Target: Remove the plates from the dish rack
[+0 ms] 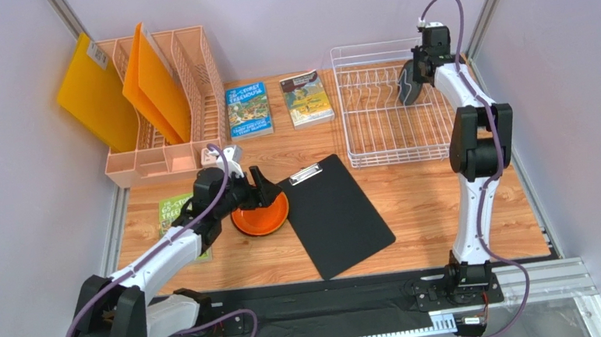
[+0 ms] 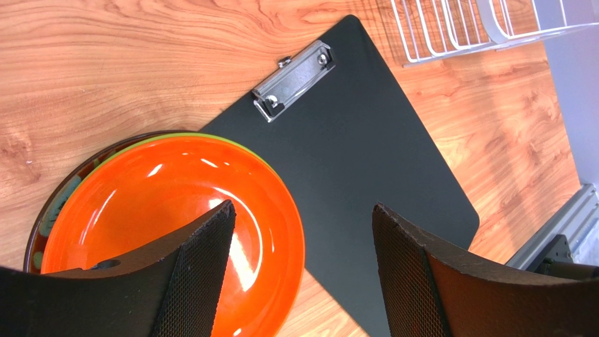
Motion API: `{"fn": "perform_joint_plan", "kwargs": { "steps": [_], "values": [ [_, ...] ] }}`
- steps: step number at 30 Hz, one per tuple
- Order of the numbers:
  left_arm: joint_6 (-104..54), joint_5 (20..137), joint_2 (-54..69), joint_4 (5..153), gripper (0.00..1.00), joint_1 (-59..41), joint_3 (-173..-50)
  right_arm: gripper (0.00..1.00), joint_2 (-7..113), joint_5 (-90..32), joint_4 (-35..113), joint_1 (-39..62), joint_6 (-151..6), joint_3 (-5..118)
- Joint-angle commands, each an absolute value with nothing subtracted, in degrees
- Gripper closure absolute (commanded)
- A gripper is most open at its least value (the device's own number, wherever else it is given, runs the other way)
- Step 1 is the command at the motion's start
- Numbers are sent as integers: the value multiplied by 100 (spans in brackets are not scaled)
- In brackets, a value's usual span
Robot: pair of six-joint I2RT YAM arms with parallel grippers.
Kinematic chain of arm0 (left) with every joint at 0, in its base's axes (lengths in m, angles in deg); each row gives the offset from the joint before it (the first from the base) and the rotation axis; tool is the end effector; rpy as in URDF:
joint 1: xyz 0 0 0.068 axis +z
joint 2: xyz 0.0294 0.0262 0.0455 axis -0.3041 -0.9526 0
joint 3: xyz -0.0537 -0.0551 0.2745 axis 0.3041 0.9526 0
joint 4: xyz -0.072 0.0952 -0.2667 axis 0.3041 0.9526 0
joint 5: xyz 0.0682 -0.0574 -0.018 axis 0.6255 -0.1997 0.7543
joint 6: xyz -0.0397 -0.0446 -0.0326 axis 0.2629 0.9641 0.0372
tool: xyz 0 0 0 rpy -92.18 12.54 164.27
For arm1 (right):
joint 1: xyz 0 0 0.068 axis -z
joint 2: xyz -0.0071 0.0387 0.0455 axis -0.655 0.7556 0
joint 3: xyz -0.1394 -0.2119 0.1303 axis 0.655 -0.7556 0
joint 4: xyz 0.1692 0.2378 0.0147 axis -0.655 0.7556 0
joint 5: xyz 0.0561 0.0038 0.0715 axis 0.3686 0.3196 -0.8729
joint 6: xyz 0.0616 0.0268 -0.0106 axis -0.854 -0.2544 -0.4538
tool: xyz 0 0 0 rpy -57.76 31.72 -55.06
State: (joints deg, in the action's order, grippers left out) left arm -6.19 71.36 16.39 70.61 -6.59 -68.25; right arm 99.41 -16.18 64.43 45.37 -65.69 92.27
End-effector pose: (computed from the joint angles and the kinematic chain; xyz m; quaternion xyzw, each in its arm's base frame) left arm 0.2482 -0.1280 0.1876 0.0259 0.8475 -0.3388 0.4078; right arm 0.5645 -0.0490 0.2258 0.0563 0.9123 -0.0575 0.4016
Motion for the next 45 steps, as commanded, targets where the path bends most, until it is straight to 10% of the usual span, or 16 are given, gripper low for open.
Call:
{"fn": "perform_joint_plan", "kwargs": {
  "steps": [1,15,45],
  "values": [
    [-613,7172,1649,6841,23,-673,-6852,100,9171,-866,5944,4435,-6597,8899],
    [-631,7199,1859,7113,20,-673,-6887,100,7266,685,5408,3829,-5884,8020],
    [582,6689,2616,5733,19,-708,-6149,100,3589,-3586,5171,1465,-9523,3775]
  ]
}}
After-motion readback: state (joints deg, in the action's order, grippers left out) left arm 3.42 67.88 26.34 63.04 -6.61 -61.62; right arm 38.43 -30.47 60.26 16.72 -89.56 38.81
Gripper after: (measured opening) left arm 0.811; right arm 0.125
